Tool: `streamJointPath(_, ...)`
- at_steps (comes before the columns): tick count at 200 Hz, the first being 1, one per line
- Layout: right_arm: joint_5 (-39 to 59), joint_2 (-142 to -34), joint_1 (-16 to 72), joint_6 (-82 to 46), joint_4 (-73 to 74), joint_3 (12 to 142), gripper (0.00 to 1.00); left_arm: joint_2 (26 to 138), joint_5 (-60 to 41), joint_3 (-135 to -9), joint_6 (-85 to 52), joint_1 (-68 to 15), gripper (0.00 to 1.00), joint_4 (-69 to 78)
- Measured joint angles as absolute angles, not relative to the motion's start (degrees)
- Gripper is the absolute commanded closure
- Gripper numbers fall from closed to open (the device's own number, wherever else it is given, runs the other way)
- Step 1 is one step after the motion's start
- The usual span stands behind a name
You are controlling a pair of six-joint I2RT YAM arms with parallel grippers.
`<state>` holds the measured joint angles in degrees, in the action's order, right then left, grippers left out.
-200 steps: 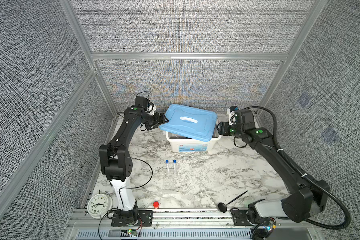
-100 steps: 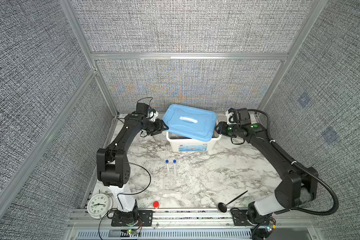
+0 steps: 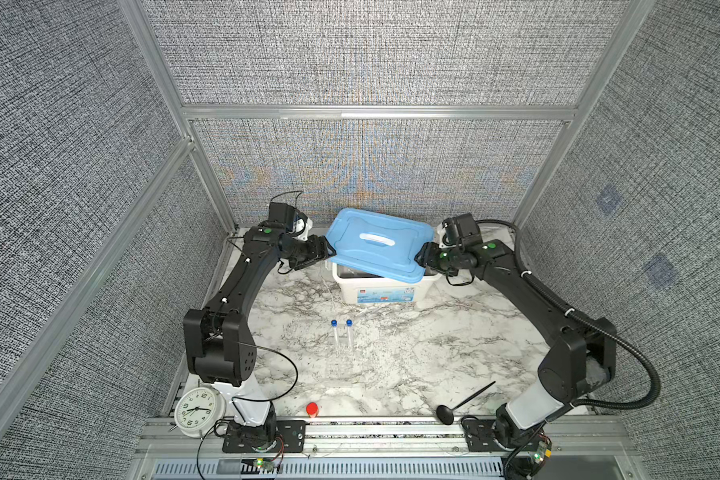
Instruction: Organize the chemistry lab equipment
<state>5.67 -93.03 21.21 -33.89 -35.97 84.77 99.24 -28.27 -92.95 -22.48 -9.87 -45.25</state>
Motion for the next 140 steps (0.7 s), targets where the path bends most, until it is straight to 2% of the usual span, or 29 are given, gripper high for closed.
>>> streamJointPath(29, 3.75, -93.89, 22.0, -34.74, -36.95, 85.08, 0.38, 100.55, -26.41, -94.43, -22.02, -8.8, 0.13, -44.21)
streamJointPath(88, 3.79, -94.02, 22.76, -37.58, -35.92, 83.53, 0.36, 107.13, -27.2, -98.67, -20.8, -8.97, 0.26, -39.13)
streamJointPath(119, 6.28, -93.01, 22.13, -39.99, -31.64, 80.38, 0.36, 108.71, -29.85, -99.63, -19.55, -9.93, 0.45, -37.6)
streamJointPath(140, 7.11, -92.66, 21.61, -41.67, -29.15, 78.96, 0.38, 110.17, -29.71, -101.3, -17.06, -11.16, 0.49, -38.24)
